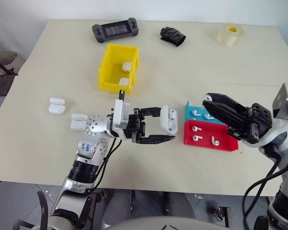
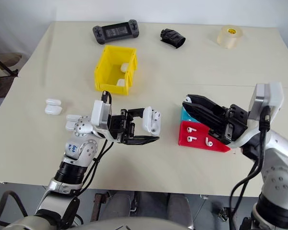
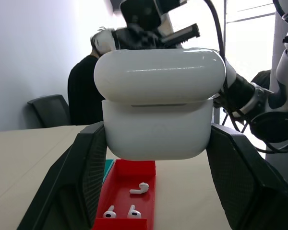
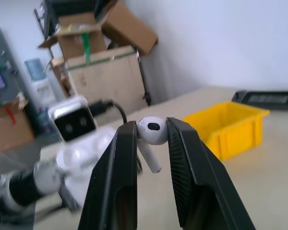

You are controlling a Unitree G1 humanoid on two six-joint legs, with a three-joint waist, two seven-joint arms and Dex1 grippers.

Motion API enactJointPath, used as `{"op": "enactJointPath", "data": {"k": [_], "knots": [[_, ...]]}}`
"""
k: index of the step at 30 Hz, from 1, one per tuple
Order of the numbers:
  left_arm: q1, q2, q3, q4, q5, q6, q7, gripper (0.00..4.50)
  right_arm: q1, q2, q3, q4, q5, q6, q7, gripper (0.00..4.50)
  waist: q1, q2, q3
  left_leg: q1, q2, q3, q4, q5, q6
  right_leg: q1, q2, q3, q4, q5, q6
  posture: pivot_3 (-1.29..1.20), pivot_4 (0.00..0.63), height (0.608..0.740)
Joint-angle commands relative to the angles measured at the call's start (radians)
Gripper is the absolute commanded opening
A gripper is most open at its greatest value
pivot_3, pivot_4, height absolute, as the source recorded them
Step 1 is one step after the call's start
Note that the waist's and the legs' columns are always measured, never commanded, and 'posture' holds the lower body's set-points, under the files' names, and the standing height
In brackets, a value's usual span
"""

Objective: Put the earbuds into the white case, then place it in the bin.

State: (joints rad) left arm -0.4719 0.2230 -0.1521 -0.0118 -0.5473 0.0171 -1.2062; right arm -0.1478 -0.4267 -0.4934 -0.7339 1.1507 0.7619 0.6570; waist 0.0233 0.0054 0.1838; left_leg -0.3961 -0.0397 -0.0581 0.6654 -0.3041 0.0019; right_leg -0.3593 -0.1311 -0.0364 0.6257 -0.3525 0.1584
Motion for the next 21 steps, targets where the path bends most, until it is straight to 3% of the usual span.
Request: {"op": "enactJointPath", "data": {"k": [1, 11, 21], "knots": [[-0.031, -0.019, 0.029, 0.01, -0.037, -0.018, -0.018, 2.76, 0.028, 0.062, 0.064, -0.098, 0.088, -0.068, -0.153, 0.52, 0.0, 0.0, 0.0, 0.0, 0.0, 0.0, 0.0, 0.0, 0.0, 0.0, 0.0, 0.0, 0.0, 0.0, 0.0, 0.0, 0.15, 0.74], [-0.061, -0.02, 0.018, 0.011, -0.045, 0.052, -0.052, 2.76, 0.116, 0.053, 0.272, -0.149, -0.026, -0.172, -0.164, 0.52, -0.002, 0.0, 0.0, 0.0, -0.001, 0.0, -0.001, 0.0, 0.001, 0.0, 0.001, 0.0, 0.001, 0.0, 0.0, 0.0, 0.15, 0.74], [-0.052, -0.024, 0.03, 0.005, -0.048, 0.072, -0.054, 2.76, 0.174, -0.009, 0.357, -0.133, -0.097, -0.227, -0.115, 0.52, -0.002, 0.0, 0.0, 0.0, -0.001, 0.0, -0.001, 0.001, 0.001, 0.0, 0.0, 0.0, 0.0, 0.0, 0.0, 0.0, 0.15, 0.74]]}}
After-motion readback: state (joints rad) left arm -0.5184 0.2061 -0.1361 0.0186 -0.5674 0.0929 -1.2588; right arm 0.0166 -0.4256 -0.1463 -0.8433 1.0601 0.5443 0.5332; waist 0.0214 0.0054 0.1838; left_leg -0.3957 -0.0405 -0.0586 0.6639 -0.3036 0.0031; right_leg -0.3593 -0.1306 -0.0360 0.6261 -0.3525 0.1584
